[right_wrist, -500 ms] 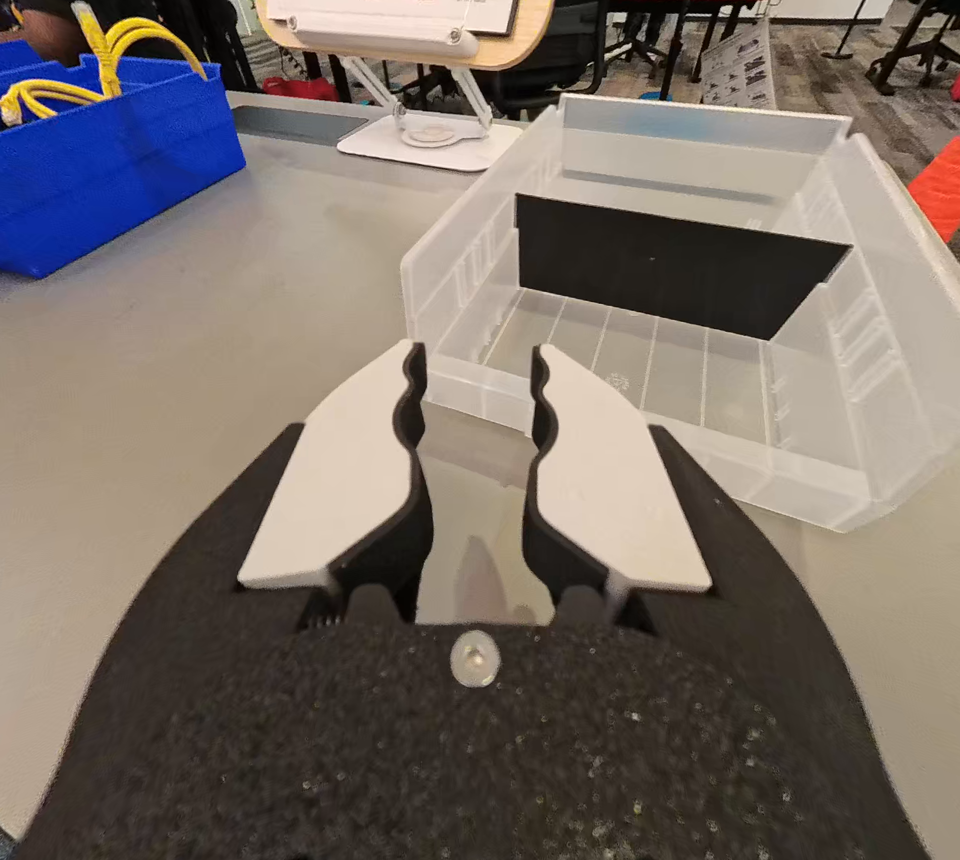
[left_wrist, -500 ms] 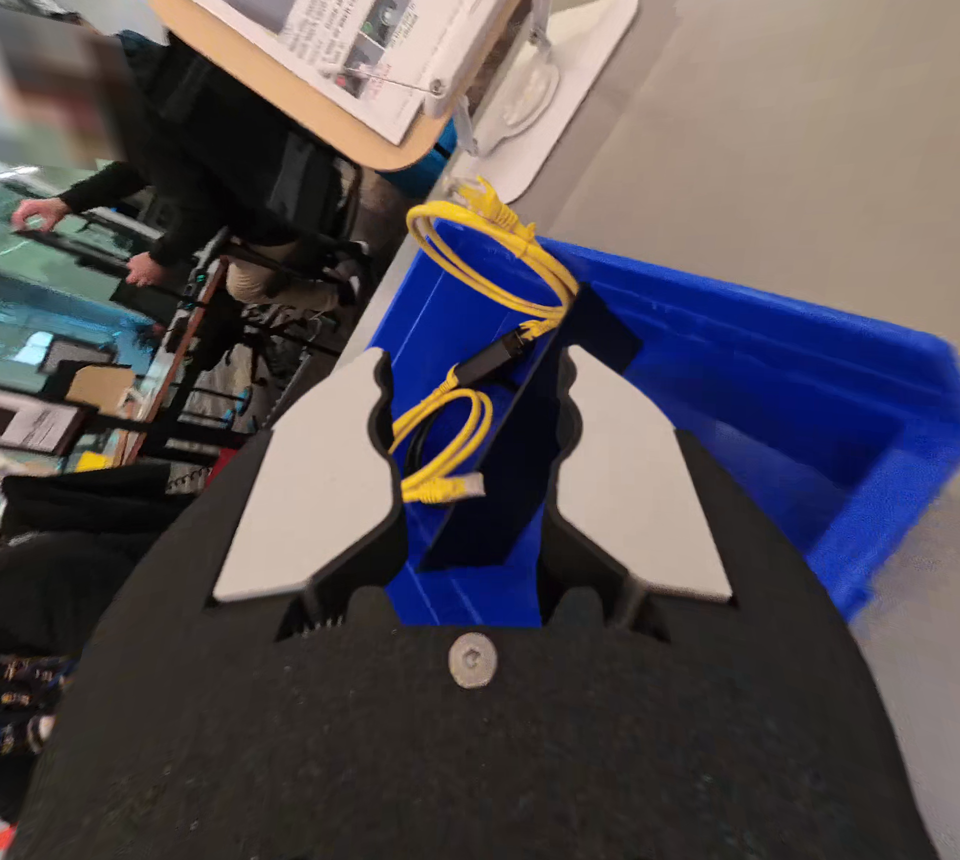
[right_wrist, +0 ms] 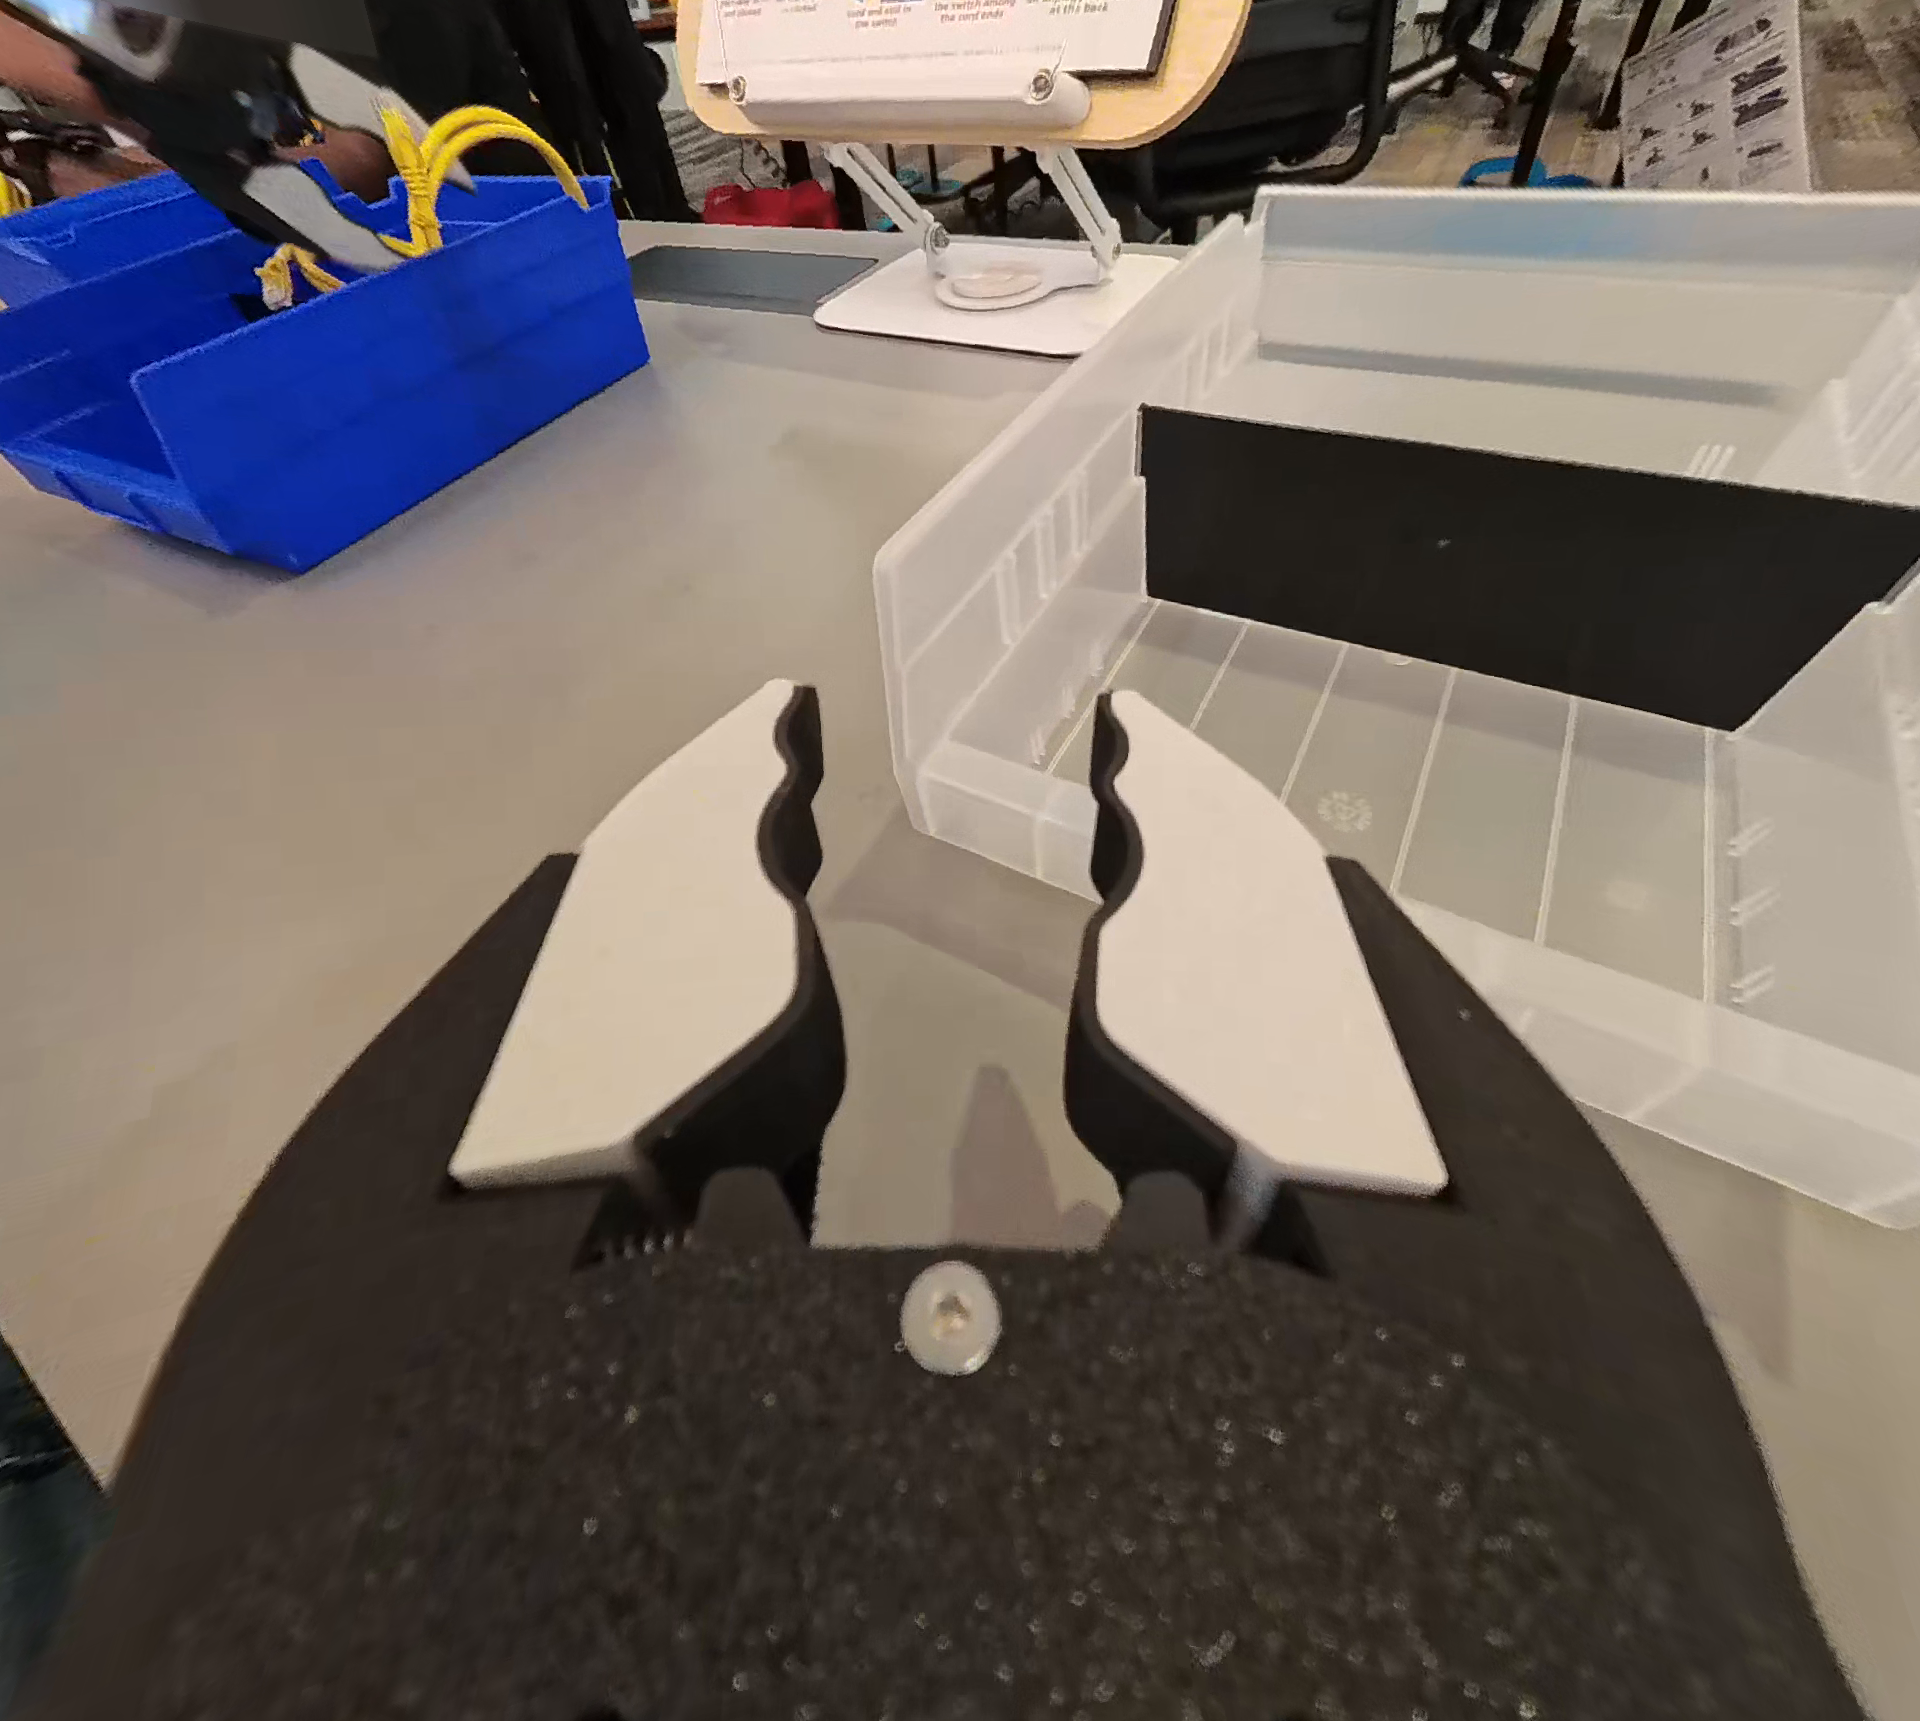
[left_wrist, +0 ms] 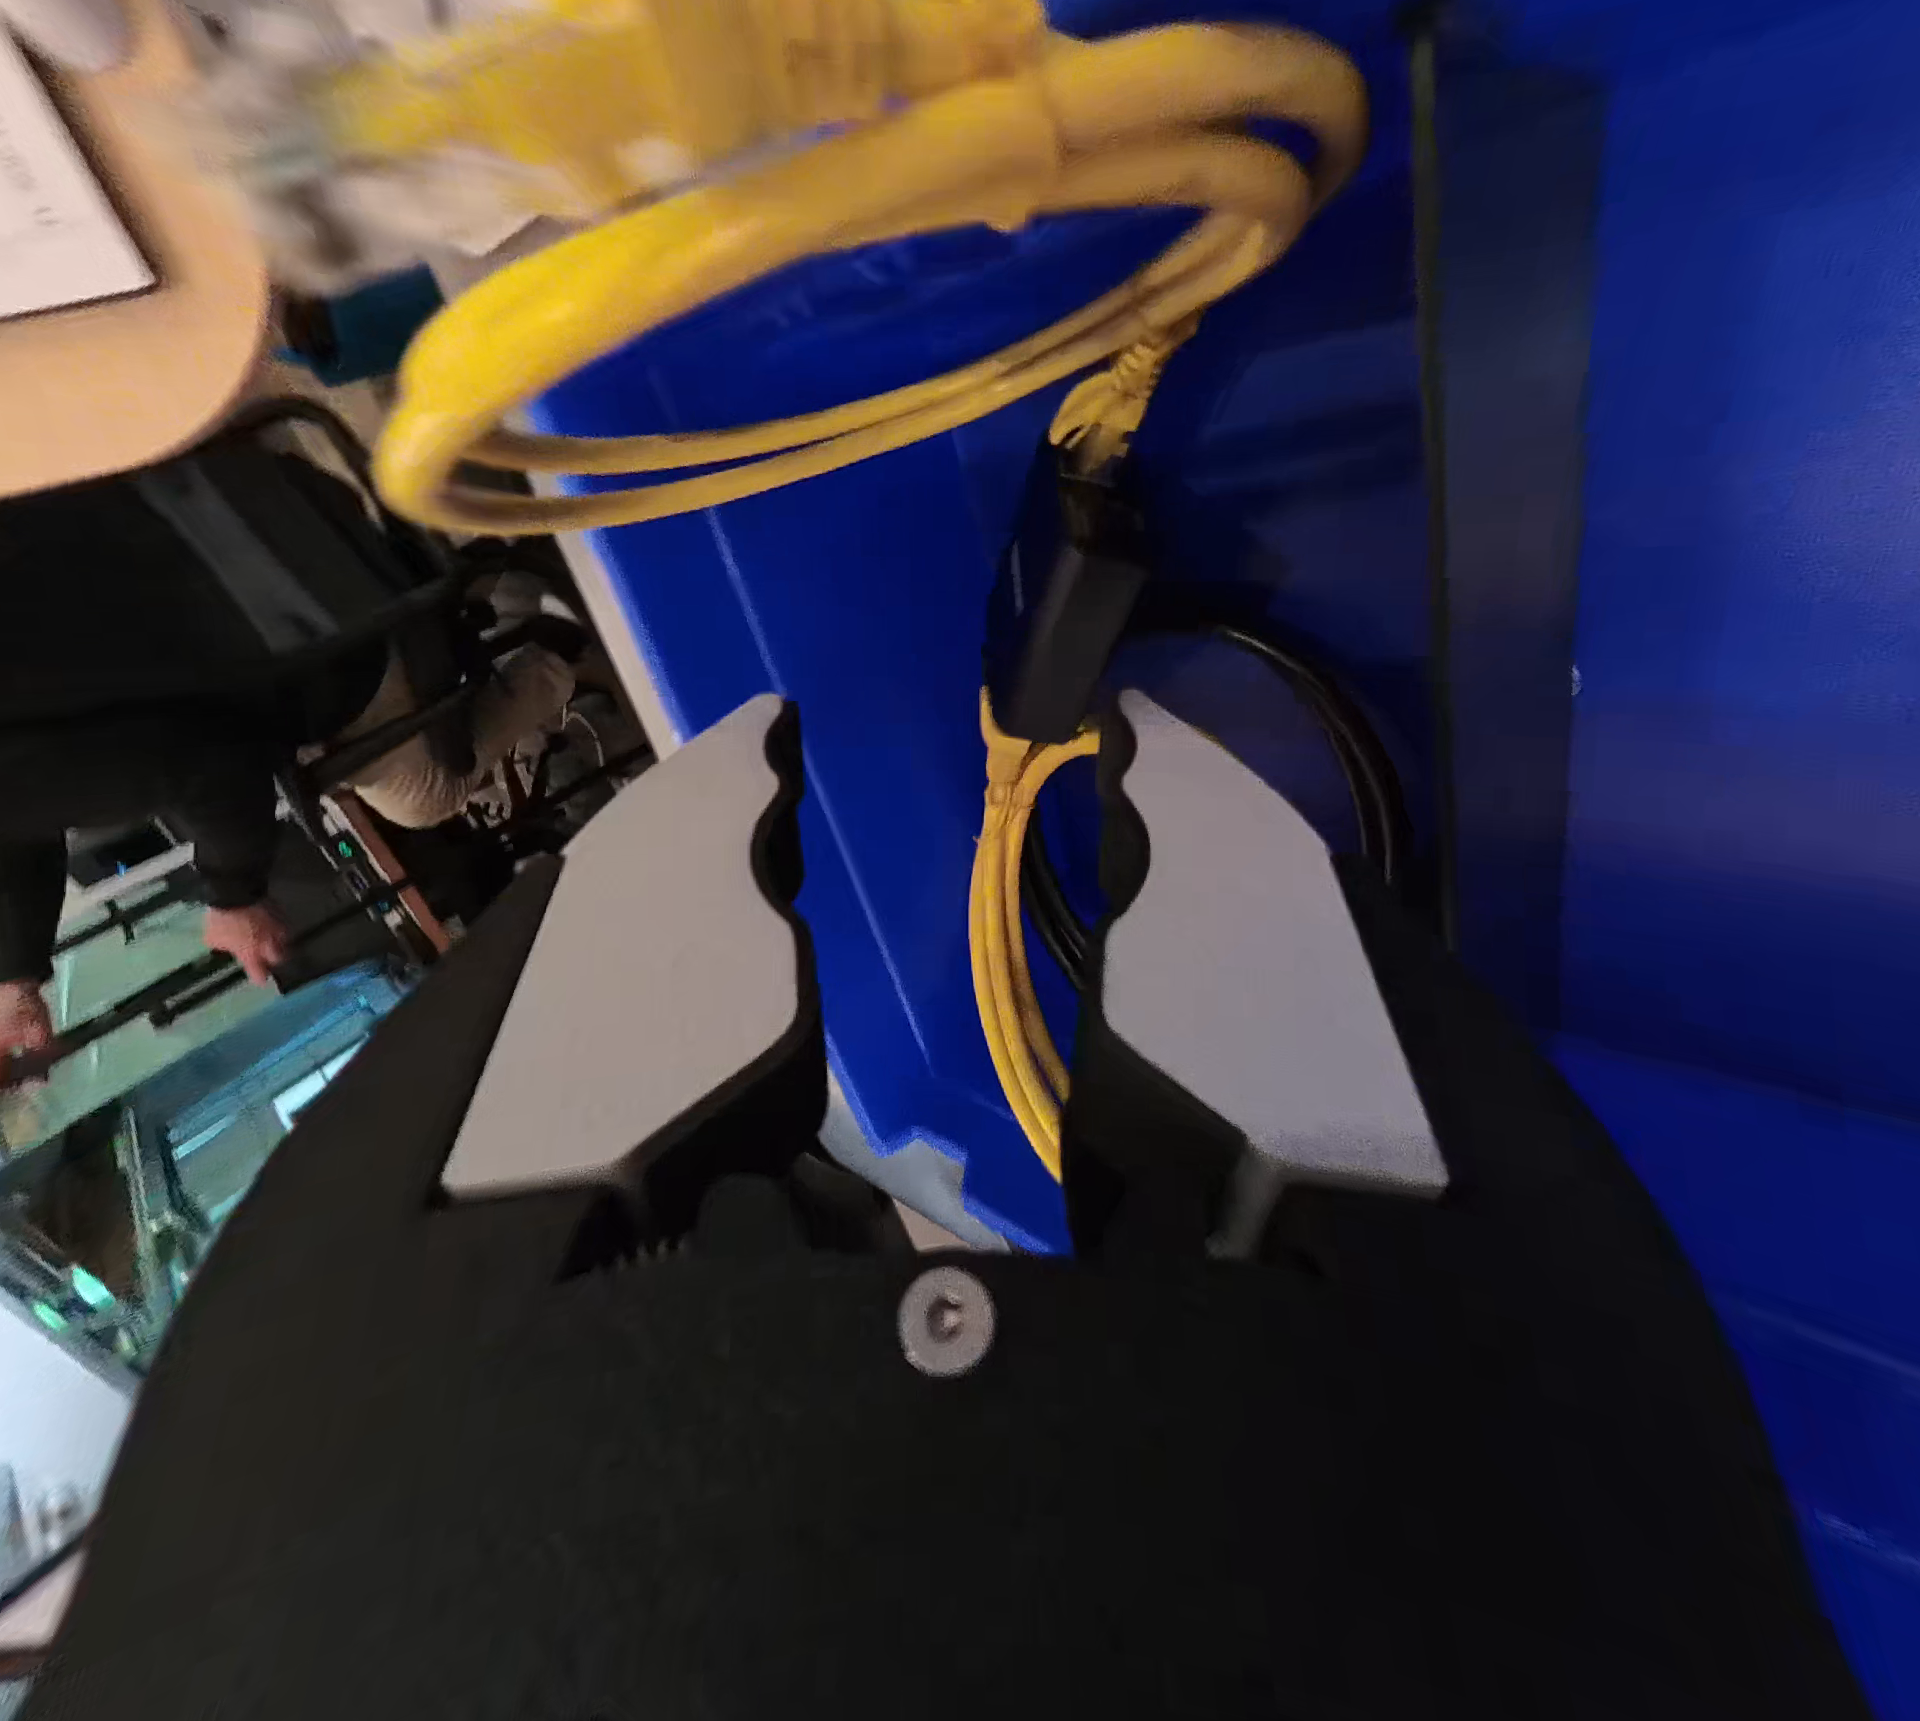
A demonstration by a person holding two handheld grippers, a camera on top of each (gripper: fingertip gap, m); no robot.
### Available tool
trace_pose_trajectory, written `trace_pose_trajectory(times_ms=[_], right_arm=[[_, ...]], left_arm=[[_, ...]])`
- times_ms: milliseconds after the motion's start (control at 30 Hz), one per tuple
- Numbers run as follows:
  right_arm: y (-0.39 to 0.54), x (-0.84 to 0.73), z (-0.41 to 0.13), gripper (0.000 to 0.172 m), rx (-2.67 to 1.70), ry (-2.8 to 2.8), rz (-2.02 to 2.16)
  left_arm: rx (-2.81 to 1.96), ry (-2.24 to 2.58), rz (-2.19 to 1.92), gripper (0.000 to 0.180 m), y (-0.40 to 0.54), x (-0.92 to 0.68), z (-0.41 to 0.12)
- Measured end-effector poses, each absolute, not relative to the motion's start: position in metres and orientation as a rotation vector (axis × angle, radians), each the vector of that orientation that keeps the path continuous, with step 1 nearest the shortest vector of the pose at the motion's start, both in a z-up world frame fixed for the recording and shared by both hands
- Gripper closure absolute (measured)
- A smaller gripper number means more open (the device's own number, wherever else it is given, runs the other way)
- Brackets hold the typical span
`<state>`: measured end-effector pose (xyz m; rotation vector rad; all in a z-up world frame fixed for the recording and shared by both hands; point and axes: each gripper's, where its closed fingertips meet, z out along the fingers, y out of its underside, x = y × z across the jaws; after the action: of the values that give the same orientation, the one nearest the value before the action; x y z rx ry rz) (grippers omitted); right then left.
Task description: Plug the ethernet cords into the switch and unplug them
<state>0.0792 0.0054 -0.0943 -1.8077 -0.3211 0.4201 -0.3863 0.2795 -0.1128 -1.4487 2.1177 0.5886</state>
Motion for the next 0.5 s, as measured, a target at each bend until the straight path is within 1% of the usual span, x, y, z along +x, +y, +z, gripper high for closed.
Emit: trace_pose_trajectory(times_ms=[100, 400, 500], right_arm=[[0.004, 0.081, -0.095, 0.122, -1.804, -0.302, 0.459], [0.005, 0.074, -0.089, 0.118, -1.746, -0.307, 0.575], [0.004, 0.069, -0.088, 0.118, -1.730, -0.324, 0.614]], left_arm=[[-1.372, 2.212, 0.576, 0.133, 0.281, -0.389, -0.128], [-1.264, 2.387, 0.603, 0.133, 0.289, -0.388, -0.158], [-1.206, 2.402, 0.643, 0.142, 0.298, -0.384, -0.170]])
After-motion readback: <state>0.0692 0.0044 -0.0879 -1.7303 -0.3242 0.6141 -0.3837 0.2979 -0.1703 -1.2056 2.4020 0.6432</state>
